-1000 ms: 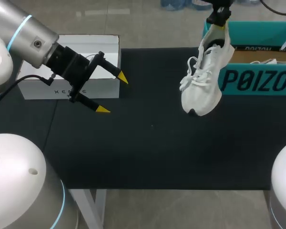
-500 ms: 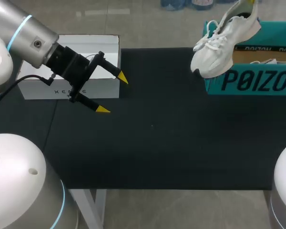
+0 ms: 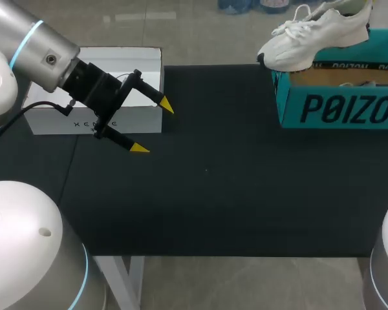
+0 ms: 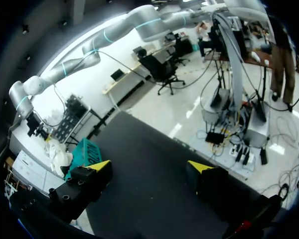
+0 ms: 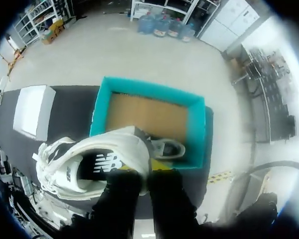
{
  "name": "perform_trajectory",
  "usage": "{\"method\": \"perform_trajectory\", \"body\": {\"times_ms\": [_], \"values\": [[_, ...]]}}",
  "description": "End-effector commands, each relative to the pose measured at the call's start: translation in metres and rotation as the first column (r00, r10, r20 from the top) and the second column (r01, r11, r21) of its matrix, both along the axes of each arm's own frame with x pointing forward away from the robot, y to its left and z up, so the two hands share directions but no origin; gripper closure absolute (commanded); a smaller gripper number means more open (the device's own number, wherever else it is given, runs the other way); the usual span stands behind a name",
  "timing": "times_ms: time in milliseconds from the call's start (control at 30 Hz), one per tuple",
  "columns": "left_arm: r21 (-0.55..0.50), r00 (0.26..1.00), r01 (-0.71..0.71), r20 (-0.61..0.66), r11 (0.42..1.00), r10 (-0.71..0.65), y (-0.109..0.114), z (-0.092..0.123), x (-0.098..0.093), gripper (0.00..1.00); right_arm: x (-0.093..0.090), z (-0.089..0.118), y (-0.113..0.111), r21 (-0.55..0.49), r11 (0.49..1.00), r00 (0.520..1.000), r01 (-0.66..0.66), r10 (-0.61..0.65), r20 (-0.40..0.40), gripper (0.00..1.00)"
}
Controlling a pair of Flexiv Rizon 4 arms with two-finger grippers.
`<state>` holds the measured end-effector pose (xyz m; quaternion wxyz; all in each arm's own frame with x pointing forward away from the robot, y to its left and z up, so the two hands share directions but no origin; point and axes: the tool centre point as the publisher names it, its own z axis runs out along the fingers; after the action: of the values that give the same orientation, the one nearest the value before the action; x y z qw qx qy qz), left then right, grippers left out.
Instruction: Take the shoe out of the shoebox, open the shoe tongue, remove and reinsert the insole, then place the shoe into the shoebox
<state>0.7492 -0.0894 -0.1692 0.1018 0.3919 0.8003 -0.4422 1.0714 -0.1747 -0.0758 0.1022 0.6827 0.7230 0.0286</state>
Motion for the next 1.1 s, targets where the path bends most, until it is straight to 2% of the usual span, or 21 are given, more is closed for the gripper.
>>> {"method": "perform_trajectory", "body": {"times_ms": [33,300,400,433,600,733,833,1100], "values": [[0.003,1.0,0.001,0.0,1.0,-0.001,0.0,0.0,0.0,0.0,-0.003,0.0,-0.003,0.069,0.996,0.998,0.055,-0.057,0.02,1.0],[0.003,1.0,0.001,0.0,1.0,-0.001,0.0,0.0,0.0,0.0,-0.003,0.0,-0.003,0.069,0.996,0.998,0.055,-0.057,0.02,1.0],[0.003,1.0,0.001,0.0,1.0,-0.001,0.0,0.0,0.0,0.0,0.002,-0.005,-0.019,0.075,0.98,0.981,0.186,-0.19,0.051,1.0],[0.003,1.0,0.001,0.0,1.0,-0.001,0.0,0.0,0.0,0.0,0.004,-0.006,-0.025,0.061,0.97,0.967,0.237,-0.242,0.082,1.0],[0.003,1.0,0.001,0.0,1.0,-0.001,0.0,0.0,0.0,0.0,0.004,-0.013,-0.058,0.185,0.887,0.892,0.422,-0.444,0.092,1.0],[0.003,1.0,0.001,0.0,1.0,-0.001,0.0,0.0,0.0,0.0,0.005,-0.033,-0.08,0.23,0.819,0.828,0.526,-0.555,0.081,1.0],[0.003,1.0,0.001,0.0,1.0,-0.001,0.0,0.0,0.0,0.0,0.006,-0.052,-0.087,0.24,0.803,0.818,0.546,-0.573,0.057,1.0],[0.003,1.0,0.001,0.0,1.0,-0.001,0.0,0.0,0.0,0.0,0.017,-0.09,-0.095,0.189,0.81,0.821,0.555,-0.57,0.035,1.0]]}}
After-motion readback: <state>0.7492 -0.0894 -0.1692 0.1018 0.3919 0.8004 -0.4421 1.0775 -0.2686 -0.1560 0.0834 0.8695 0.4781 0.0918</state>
